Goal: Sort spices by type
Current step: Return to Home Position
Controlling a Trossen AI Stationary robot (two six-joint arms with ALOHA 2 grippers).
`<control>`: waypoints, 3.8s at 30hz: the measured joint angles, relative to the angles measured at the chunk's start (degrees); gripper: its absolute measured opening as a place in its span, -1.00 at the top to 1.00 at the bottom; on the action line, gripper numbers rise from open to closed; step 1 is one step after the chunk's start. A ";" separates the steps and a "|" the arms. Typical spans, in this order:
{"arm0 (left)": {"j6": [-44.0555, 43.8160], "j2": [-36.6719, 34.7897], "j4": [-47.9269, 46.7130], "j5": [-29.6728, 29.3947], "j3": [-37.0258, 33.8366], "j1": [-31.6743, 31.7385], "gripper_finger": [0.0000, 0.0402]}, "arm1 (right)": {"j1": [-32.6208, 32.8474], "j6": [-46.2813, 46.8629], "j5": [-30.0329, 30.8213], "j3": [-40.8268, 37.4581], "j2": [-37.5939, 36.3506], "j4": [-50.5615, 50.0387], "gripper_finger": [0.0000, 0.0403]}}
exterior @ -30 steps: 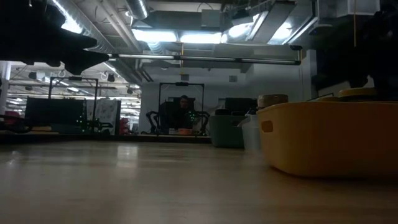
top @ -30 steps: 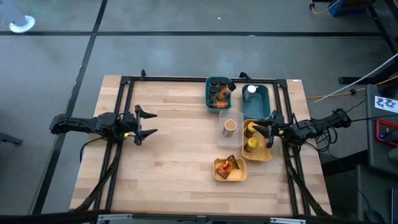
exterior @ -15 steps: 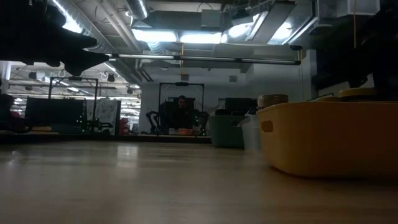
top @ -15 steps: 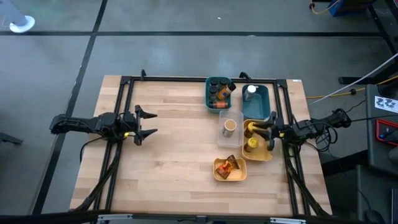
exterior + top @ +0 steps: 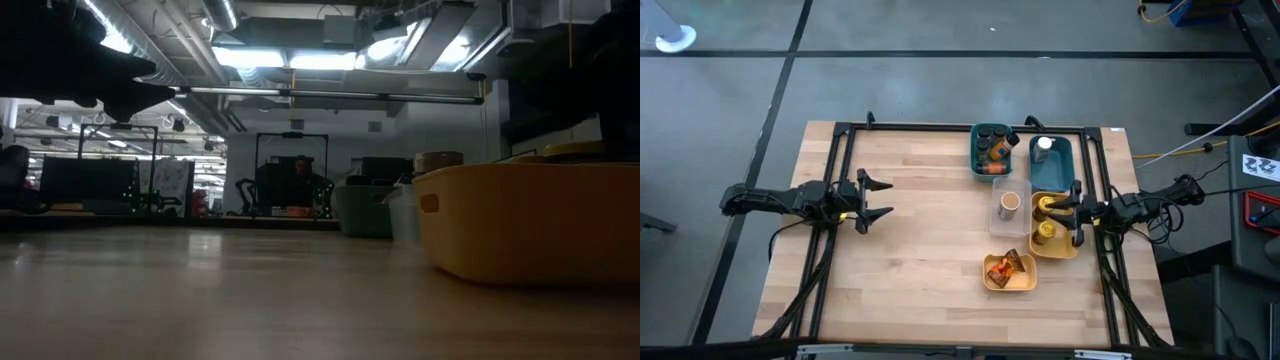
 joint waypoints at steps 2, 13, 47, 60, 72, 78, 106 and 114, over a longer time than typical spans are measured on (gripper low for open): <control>0.00 0.00 0.00 0.00 0.00 0.00 -0.59 | 0.00 -0.02 -0.46 -0.23 0.02 0.67 0.42; 0.04 -0.02 0.00 -0.02 0.00 0.00 -0.59 | -0.18 -2.04 -10.38 -4.02 1.51 10.88 0.42; 2.99 -0.02 0.00 -0.04 0.00 0.00 -0.59 | -32.28 -6.03 -25.03 -4.15 1.64 7.98 0.42; 3.00 -0.02 0.00 -0.07 0.00 0.00 -0.59 | -32.26 -5.99 -24.97 -4.15 1.64 7.98 0.42; 2.99 -0.02 0.00 -0.07 0.00 0.00 -0.59 | -32.26 -5.99 -24.94 -4.15 1.64 7.98 0.42; 2.99 -0.02 0.00 -0.07 0.00 0.00 -0.59 | -32.26 -5.99 -24.94 -4.15 1.64 7.98 0.42; 2.99 -0.02 0.00 -0.07 0.00 0.00 -0.59 | -32.26 -5.99 -24.92 -4.17 1.64 7.98 0.42; 2.99 -0.02 0.00 -0.05 0.00 0.00 -0.59 | -32.26 -5.98 -24.92 -4.16 1.64 7.97 0.42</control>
